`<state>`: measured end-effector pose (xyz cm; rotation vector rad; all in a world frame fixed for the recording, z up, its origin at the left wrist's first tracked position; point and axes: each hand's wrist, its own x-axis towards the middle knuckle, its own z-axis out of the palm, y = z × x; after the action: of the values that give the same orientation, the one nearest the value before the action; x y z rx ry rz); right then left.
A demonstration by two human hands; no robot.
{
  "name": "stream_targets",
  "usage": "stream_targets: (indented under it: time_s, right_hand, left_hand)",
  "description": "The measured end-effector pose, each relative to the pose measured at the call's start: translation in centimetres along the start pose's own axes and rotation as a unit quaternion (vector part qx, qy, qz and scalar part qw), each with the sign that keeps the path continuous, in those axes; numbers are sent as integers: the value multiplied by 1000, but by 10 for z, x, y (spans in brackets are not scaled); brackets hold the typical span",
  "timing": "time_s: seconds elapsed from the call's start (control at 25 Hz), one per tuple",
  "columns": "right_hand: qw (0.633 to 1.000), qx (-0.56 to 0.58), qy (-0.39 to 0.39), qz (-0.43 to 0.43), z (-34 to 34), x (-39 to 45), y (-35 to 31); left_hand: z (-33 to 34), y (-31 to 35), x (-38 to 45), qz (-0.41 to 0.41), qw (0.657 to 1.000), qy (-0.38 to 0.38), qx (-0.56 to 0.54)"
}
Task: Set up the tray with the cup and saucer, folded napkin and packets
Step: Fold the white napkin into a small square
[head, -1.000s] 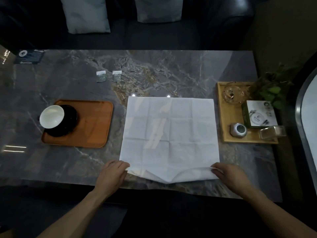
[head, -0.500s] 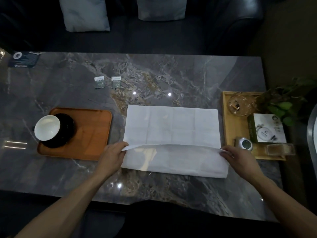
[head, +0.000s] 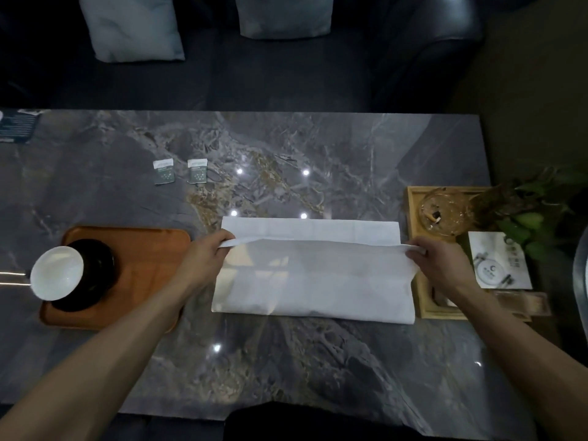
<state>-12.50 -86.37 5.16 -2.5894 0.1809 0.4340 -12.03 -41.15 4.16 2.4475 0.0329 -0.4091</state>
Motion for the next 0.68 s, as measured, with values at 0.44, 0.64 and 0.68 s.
stream_targets:
  time_s: [0.44,0.64,0.68]
  right_hand:
    - [995,-96,-8,7,11,56,-14]
    - [986,-168,-4,6,18,66,-16]
    - [984,-180,-4,5,19,67,-16]
  left_hand:
    - [7,-13,43,-96,995,-19,-4]
    - [12,-20,52,-146,989,30,-16]
    - [13,-21,53,-156,987,42,-19]
